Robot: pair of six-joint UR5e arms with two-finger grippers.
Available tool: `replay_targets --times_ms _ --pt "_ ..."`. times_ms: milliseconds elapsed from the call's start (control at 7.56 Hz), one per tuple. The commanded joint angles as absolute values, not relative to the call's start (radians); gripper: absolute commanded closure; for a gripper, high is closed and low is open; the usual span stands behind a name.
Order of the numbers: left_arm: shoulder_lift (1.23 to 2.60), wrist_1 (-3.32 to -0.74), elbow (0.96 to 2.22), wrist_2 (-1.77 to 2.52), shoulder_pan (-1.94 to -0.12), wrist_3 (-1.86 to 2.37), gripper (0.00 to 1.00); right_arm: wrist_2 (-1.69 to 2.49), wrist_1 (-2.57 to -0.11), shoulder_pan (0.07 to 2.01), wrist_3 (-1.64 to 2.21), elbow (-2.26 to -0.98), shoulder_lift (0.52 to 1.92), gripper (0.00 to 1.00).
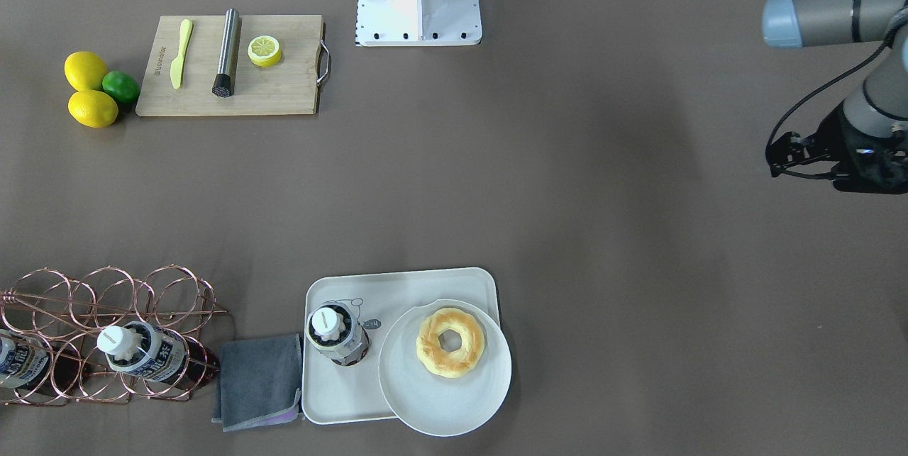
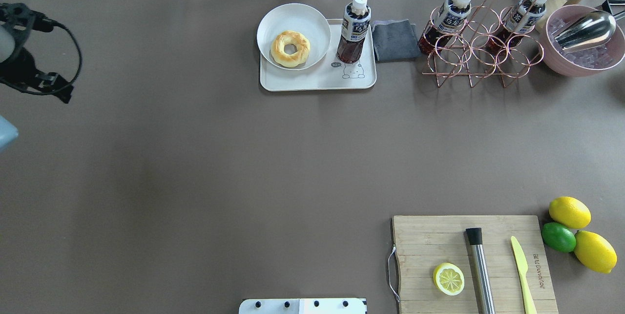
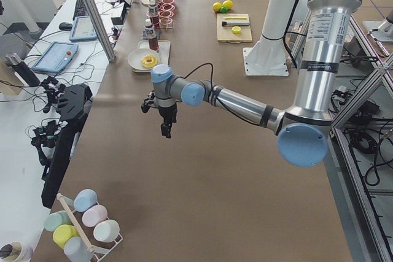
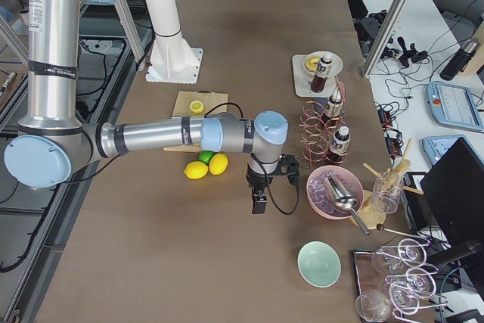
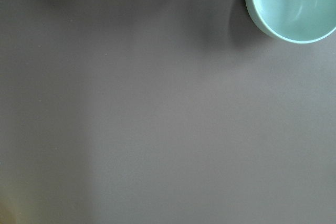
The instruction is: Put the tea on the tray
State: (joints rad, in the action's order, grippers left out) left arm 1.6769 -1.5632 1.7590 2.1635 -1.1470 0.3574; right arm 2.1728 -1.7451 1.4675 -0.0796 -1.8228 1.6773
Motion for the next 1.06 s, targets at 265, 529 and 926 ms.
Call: replay_targets --times_ms 265,529,926 --pt "1.453 -1.589 1.733 2.224 -1.432 0.010 0.03 2.267 -1.740 1.468 -0.080 -1.766 1.660 0.00" --pt "1.445 -1.580 1.662 2.320 -1.523 -0.135 0.03 2.261 -1.740 1.468 -0.081 -1.760 1.655 0.00" --pt "1.453 -1.580 1.655 2.327 -1.523 -0.129 0.03 2.258 -1.740 1.468 -0.080 -1.766 1.649 0.00"
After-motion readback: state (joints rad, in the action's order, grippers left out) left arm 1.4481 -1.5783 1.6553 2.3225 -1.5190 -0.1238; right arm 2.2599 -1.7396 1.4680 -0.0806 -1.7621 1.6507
